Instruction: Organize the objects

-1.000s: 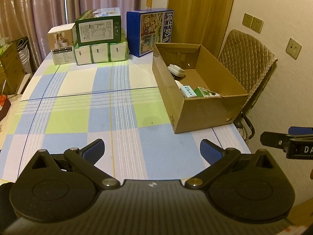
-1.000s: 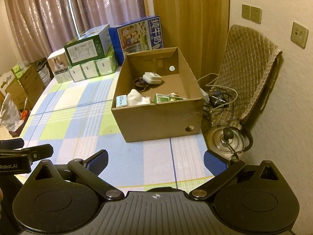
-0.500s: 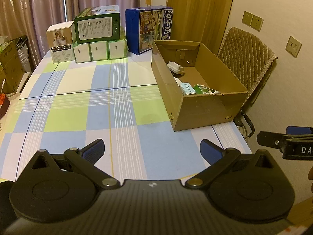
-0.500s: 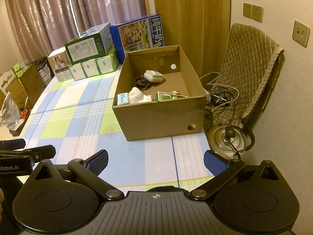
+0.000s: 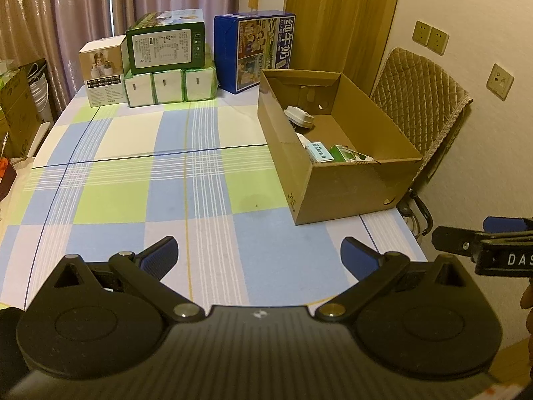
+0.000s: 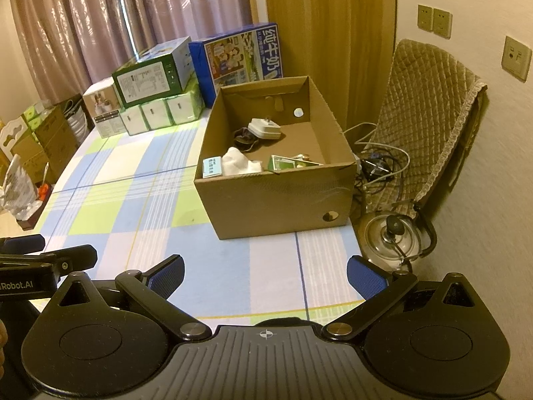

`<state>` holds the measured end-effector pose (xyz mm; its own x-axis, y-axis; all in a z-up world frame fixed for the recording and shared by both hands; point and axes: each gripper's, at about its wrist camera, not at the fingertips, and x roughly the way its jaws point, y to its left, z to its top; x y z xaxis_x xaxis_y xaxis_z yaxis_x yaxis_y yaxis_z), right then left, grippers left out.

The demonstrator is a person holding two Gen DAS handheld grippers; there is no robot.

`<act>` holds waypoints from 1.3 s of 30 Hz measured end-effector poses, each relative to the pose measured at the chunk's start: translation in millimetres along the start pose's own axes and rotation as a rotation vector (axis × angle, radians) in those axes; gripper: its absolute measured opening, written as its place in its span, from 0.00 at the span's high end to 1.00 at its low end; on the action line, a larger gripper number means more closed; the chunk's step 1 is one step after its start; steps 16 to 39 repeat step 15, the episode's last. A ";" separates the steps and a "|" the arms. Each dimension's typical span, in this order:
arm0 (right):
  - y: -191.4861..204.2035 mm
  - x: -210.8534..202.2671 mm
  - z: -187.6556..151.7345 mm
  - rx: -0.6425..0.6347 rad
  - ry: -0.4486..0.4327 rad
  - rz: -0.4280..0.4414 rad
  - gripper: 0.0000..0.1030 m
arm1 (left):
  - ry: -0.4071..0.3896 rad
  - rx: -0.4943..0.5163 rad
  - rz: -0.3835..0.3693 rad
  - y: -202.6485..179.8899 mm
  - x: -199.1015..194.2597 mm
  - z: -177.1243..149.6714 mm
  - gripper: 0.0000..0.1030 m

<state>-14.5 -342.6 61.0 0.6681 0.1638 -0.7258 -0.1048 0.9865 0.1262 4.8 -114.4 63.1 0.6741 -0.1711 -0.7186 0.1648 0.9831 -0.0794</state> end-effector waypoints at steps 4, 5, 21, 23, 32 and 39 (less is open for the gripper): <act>2.2 1.3 0.0 -0.001 0.000 0.001 0.02 | 0.001 -0.001 0.001 -0.6 0.3 0.2 0.01; 3.2 2.2 0.4 -0.001 0.000 0.002 0.02 | 0.002 -0.001 0.000 -0.7 0.5 0.2 0.01; 4.6 4.8 1.6 -0.002 0.002 0.005 0.02 | -0.006 -0.013 0.005 2.7 0.6 0.8 0.01; 4.6 4.8 1.6 -0.002 0.002 0.005 0.02 | -0.006 -0.013 0.005 2.7 0.6 0.8 0.01; 4.6 4.8 1.6 -0.002 0.002 0.005 0.02 | -0.006 -0.013 0.005 2.7 0.6 0.8 0.01; 4.6 4.8 1.6 -0.002 0.002 0.005 0.02 | -0.006 -0.013 0.005 2.7 0.6 0.8 0.01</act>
